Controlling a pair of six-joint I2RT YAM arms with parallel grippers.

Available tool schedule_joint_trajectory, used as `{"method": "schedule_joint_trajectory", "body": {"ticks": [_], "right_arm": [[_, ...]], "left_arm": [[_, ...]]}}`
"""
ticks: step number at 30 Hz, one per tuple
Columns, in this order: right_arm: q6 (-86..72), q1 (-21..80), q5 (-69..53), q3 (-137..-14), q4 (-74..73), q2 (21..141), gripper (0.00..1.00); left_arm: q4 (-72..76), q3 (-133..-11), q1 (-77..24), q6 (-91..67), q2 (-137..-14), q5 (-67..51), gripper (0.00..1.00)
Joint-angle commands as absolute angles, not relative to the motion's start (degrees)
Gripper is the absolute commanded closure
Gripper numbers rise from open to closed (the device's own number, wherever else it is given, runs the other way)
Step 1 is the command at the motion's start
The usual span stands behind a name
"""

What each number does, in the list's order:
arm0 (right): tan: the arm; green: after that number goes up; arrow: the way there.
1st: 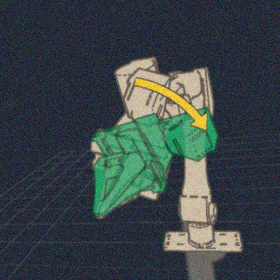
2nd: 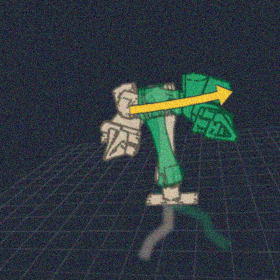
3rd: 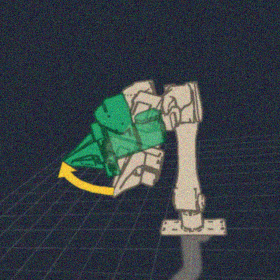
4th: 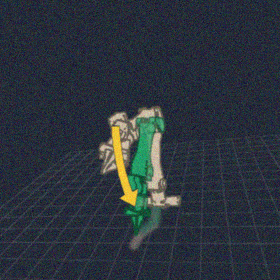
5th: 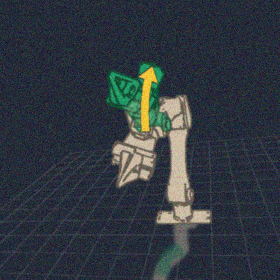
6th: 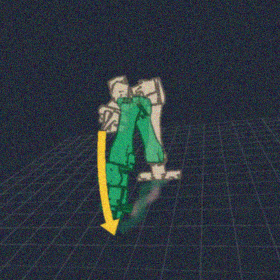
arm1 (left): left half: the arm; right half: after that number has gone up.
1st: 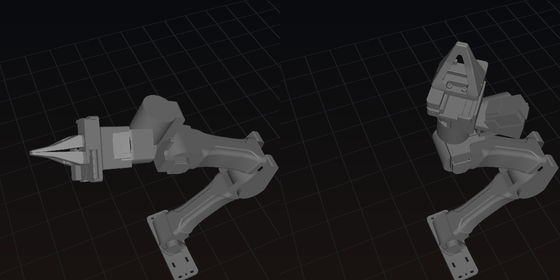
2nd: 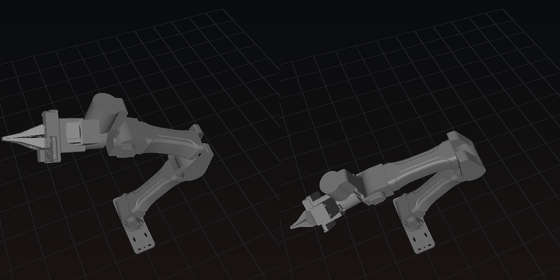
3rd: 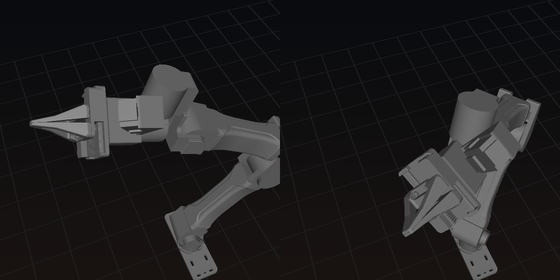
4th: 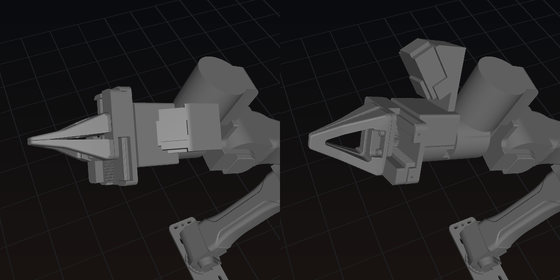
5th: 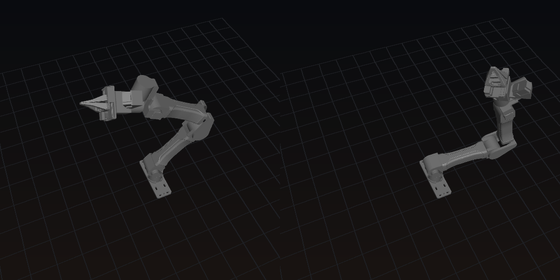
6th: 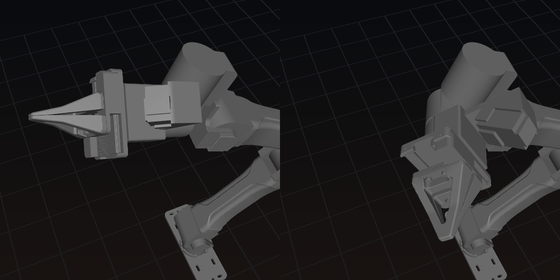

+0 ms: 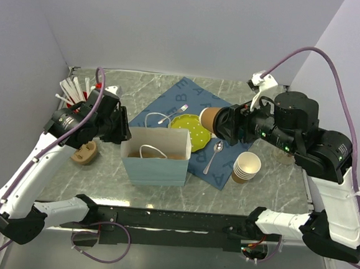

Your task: Pack the takeout coffee

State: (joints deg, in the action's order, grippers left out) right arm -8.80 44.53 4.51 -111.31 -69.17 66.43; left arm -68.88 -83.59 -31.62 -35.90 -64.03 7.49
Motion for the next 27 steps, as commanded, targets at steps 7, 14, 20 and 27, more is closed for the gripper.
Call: {"method": "schedule_joint_trajectory", "body": {"ticks": [7,14,20,27], "right_arm": [[-0.5,45.0,-10.3,-110.4,-61.5,66.8,0.62],[3.6,45.8,-18.4,-108.0,-62.0,66.7,0.62],[5.5,50.4,-13.7,-109.9,-62.8,69.9,0.63],[9.7,62.0,-3.4,-108.6,-66.3,74.2,0.64]], "left_arm": [[-66.8,-85.2,-31.2,-37.3,-66.5,9.2,0.64],[-62.9,-85.0,-31.1,-34.5,-66.3,4.9,0.97],[-56.5,-81.0,-31.2,-31.2,-60.7,1.5,0.99],[-52.6,-76.6,-31.2,-31.7,-54.5,-1.2,0.99]]}}
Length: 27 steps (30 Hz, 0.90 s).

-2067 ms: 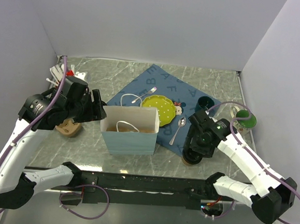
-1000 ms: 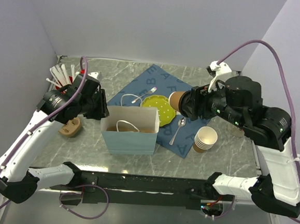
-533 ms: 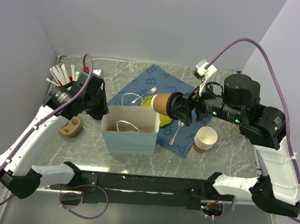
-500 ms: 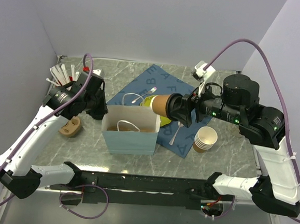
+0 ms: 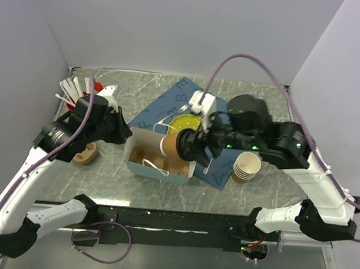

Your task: Pack the takeout coffee

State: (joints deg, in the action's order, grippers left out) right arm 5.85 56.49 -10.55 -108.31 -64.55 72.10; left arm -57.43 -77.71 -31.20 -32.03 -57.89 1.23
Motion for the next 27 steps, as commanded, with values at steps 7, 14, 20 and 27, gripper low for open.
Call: {"method": "schedule_joint_trajectory", "body": {"ticks": [7,14,20,27], "right_arm": [[11.1,71.4,13.2,-109.1,-67.4,80.5,0.65],[12.2,74.3,16.6,-103.6,-62.1,83.0,0.66],[13.4,75.7,17.2,-98.6,-59.0,82.9,0.66],[11.8,79.4,20.8,-91.9,-54.8,81.1,0.68]], "left_arm": [[-51.2,-71.0,-31.2,-33.9,-47.1,-7.5,0.99],[-47.8,-67.4,-31.2,-29.8,-40.4,-11.2,0.99],[-50.4,-67.2,-31.2,-28.6,-41.2,-12.0,0.87],[-58.0,-70.2,-31.2,-34.5,-41.6,-2.0,0.54]]}}
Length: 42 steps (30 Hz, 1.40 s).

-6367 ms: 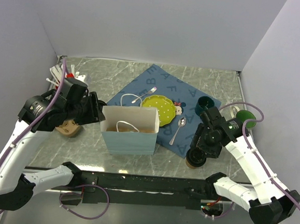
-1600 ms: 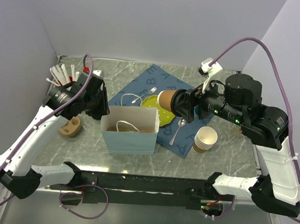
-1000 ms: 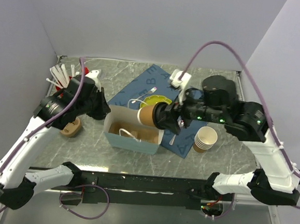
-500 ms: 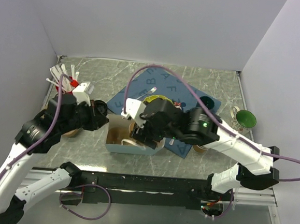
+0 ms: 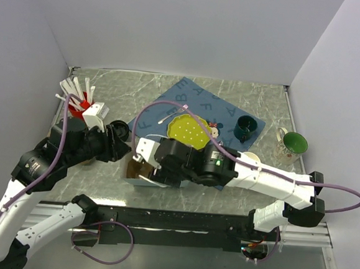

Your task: Pack the takeout coffee

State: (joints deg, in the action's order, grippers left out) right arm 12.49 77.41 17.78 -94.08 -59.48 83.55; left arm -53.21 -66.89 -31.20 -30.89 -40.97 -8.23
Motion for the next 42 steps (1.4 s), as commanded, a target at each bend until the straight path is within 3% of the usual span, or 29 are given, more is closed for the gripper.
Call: {"method": "schedule_joint_trajectory", "body": {"ticks": [1,2,5,9,18,32,36,37,40,42], "right_arm": [[11.5,79.8,21.3,-91.6,-54.8,81.1,0.68],[11.0,80.1,21.4,-91.3,-54.7,81.1,0.68],[9.3,81.7,21.8,-90.3,-54.7,81.5,0.68],[8.2,83.8,23.1,-87.9,-53.1,81.1,0.69],[6.2,84.8,25.3,-85.6,-52.9,80.3,0.69],[6.2,85.2,25.9,-85.5,-52.9,80.3,0.69],[6.2,85.0,26.0,-85.8,-52.9,80.6,0.70],[6.0,85.2,26.0,-85.8,-53.0,80.5,0.70],[6.1,85.4,25.9,-85.6,-52.7,80.6,0.70],[7.2,85.6,26.6,-85.7,-52.5,80.7,0.70]], "left_arm": [[-61.4,-70.9,-31.2,-34.5,-42.8,-1.7,0.52],[-63.0,-71.6,-31.2,-34.4,-43.3,-1.8,0.44],[-68.4,-75.3,-31.2,-35.7,-44.2,-2.5,0.36],[-73.0,-77.7,-31.2,-38.3,-43.2,-5.5,0.32],[-71.9,-72.3,-31.2,-41.0,-35.9,-14.9,0.35],[-68.7,-71.6,-31.2,-38.0,-39.1,-6.3,0.45],[-64.2,-68.7,-31.2,-36.4,-38.7,-12.7,0.56],[-63.2,-67.7,-31.2,-35.8,-38.4,-14.5,0.68],[-60.0,-65.4,-31.2,-35.0,-37.0,-18.6,0.89],[-58.5,-65.0,-31.2,-34.2,-35.6,-19.2,0.92]]}}
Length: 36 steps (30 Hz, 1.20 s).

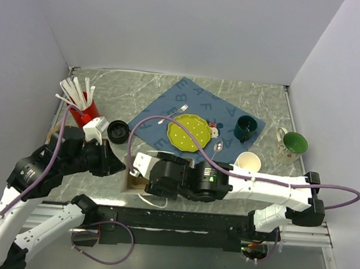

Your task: Pack the takeout coffee

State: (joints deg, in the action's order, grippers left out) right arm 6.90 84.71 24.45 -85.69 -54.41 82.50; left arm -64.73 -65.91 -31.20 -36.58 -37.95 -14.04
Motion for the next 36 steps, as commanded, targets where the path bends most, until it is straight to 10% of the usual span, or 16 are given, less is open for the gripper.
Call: {"method": "schedule_joint_trajectory", "body": {"ticks": [1,36], "right_arm": [[8.7,85.6,27.1,-85.8,-51.7,80.7,0.70],[27.9,80.5,19.2,-82.8,-43.9,80.3,0.72]], "left_arm": [[-57.5,-65.2,-31.2,-33.4,-35.2,-18.4,0.94],[-51.9,-58.8,-31.2,-14.0,-29.5,-19.3,0.99]]}}
